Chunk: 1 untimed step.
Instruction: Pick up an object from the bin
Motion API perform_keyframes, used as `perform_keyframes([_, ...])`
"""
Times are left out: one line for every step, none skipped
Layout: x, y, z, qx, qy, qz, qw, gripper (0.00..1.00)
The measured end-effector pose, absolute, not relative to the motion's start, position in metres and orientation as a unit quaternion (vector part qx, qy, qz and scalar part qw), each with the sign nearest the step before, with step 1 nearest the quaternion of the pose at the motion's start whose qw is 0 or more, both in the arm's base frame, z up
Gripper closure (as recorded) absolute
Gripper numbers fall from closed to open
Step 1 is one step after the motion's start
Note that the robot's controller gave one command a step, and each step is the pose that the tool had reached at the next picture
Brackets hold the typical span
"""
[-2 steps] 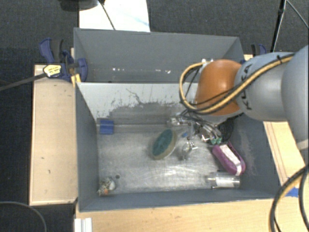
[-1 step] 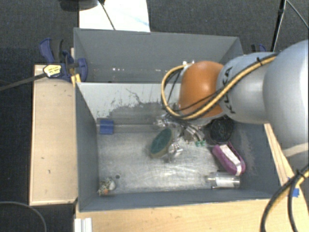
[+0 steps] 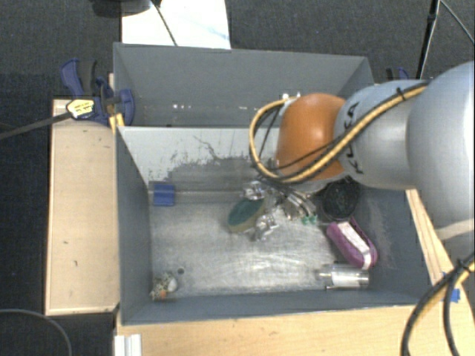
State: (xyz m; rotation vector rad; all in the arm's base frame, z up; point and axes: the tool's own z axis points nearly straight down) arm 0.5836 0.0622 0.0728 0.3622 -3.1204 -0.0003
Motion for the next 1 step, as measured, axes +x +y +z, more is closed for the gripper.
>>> perform_keyframes([0.5703,0.0652,0.1856,0.123,-0.992,0.000,-0.005,1.00])
